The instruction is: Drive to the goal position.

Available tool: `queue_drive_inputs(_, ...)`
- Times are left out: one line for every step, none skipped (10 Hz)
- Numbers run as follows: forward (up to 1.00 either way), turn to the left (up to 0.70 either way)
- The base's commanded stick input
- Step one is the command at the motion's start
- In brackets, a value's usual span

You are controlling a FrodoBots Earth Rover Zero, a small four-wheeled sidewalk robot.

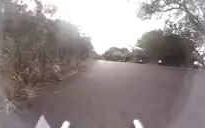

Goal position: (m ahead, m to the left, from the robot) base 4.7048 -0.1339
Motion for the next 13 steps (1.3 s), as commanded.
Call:
queue_drive_inputs(0.5,0.0)
queue_drive_inputs(0.5,0.0)
queue_drive_inputs(0.5,0.0)
queue_drive_inputs(0.5,0.0)
queue_drive_inputs(0.5,0.0)
queue_drive_inputs(0.5,0.0)
queue_drive_inputs(0.5,0.0)
queue_drive_inputs(0.5,0.0)
queue_drive_inputs(0.5,0.0)
queue_drive_inputs(0.5,0.0)
queue_drive_inputs(0.5,0.0)
queue_drive_inputs(0.5,0.0)
queue_drive_inputs(0.5,0.0)
